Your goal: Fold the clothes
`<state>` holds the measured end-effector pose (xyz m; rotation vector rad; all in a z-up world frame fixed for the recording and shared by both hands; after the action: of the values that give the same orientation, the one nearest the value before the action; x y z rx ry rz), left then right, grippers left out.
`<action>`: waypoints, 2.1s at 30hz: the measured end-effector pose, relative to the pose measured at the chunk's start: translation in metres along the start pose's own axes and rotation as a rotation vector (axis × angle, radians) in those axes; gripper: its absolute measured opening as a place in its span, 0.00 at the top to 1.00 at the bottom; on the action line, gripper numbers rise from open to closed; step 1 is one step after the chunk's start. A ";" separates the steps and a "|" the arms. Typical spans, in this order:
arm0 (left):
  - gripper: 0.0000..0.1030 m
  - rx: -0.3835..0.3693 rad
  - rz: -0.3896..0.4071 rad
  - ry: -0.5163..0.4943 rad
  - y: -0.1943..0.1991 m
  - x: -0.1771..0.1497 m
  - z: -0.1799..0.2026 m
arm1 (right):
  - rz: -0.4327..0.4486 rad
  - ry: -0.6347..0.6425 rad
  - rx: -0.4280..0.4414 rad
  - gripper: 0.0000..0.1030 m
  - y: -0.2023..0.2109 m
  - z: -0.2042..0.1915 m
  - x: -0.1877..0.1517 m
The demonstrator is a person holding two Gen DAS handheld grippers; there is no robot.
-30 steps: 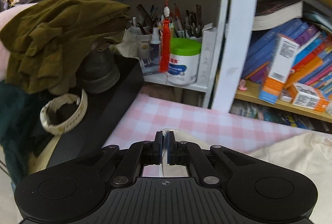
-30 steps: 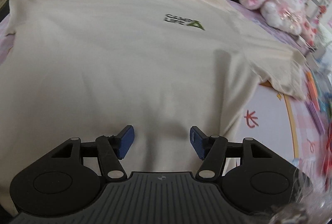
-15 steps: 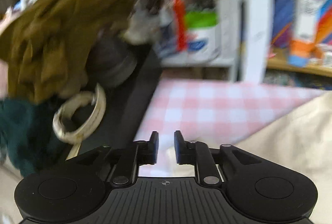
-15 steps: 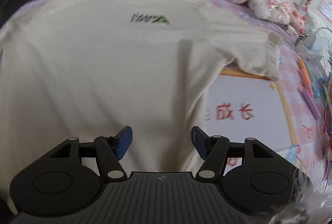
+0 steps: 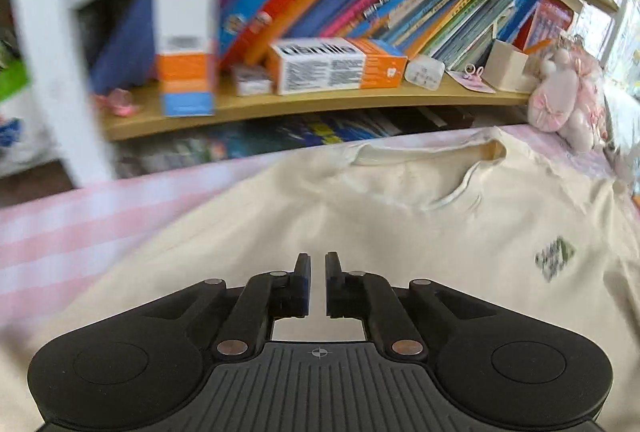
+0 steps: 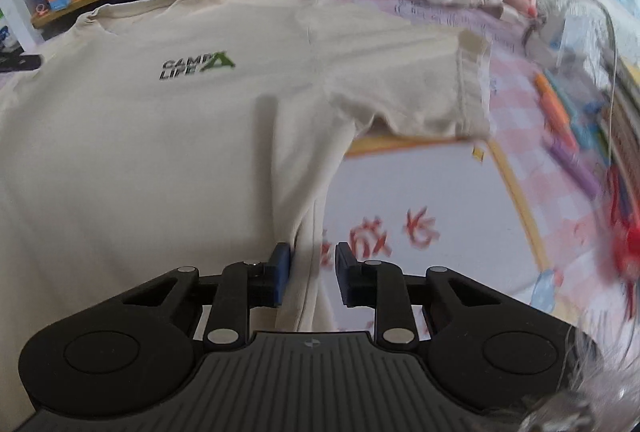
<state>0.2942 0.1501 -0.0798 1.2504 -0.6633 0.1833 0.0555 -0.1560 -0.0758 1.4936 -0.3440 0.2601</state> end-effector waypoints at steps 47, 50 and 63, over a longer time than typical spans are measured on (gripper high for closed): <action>0.59 0.205 -0.042 -0.098 0.019 -0.025 -0.113 | 0.155 0.113 0.152 0.74 -0.009 -0.002 0.079; 0.59 0.158 -0.047 -0.090 0.003 -0.014 -0.108 | 0.108 0.016 0.129 0.74 0.002 -0.001 0.042; 0.98 0.226 -0.079 -0.106 -0.011 0.007 -0.109 | -0.047 -0.117 0.068 0.48 0.005 -0.011 -0.042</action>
<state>0.3452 0.2447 -0.1021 1.5089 -0.6968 0.1293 0.0153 -0.1433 -0.0875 1.5857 -0.3963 0.1484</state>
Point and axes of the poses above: each gripper's, at about its wrist camera, not at the fingertips, and y roughly against the way its jaws point, z to its right, x to its top, the point moved 8 cm from there along -y, roughly the way its jaws point, and after that the axes turned 8 degrees about -z, right-handed, at the moved point
